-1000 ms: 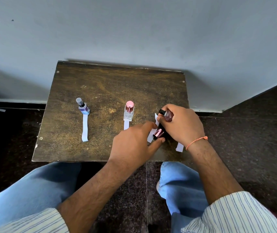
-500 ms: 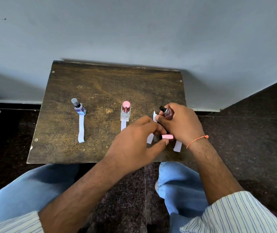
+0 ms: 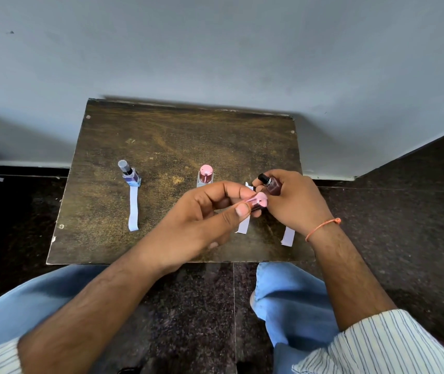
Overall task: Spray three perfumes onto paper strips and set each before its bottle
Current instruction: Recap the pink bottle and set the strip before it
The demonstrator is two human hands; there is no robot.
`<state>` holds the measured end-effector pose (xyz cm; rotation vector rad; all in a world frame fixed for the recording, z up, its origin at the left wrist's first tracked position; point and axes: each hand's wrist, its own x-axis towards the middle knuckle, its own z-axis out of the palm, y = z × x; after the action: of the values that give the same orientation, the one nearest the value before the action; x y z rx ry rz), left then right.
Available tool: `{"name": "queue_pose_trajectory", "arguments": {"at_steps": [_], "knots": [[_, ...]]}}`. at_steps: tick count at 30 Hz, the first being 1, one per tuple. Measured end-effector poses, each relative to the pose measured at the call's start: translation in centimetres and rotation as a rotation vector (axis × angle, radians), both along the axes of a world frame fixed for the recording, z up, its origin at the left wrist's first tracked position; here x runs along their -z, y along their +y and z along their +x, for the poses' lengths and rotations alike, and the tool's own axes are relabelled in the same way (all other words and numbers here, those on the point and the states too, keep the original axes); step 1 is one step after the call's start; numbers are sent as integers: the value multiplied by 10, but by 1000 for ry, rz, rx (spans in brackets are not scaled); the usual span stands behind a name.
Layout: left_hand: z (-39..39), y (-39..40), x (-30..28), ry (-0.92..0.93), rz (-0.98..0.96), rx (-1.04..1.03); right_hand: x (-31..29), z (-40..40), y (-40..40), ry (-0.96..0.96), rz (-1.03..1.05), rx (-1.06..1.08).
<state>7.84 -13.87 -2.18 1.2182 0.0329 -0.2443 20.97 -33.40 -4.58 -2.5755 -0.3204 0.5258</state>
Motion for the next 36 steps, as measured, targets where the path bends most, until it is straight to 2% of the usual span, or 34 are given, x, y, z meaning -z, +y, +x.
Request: {"name": "queue_pose_trajectory", "arguments": {"at_steps": [7, 9, 12, 15, 17, 22, 27, 30, 36], "knots": [[-14, 19, 8, 46, -288, 307, -6, -2, -2, -26, 47, 7], [-15, 23, 8, 41, -338, 341, -12, -3, -3, -30, 97, 24], [-16, 30, 4, -15, -458, 290, -20, -8, -1, 18, 220, 22], [-15, 41, -3, -53, -642, 210, -25, -16, 5, 146, 373, -29], [-12, 47, -7, -93, -674, 139, -29, -22, 7, 212, 464, -79], [-9, 50, -11, -182, -313, -125, -32, -32, 7, 211, 630, -212], [-8, 41, -17, -262, 12, -249, -36, -41, 11, 167, 684, -284], [-9, 32, -15, -325, 125, -226, -36, -47, 20, 91, 687, -321], [-10, 29, -14, -294, 244, -217, -38, -51, 28, 38, 695, -343]]}}
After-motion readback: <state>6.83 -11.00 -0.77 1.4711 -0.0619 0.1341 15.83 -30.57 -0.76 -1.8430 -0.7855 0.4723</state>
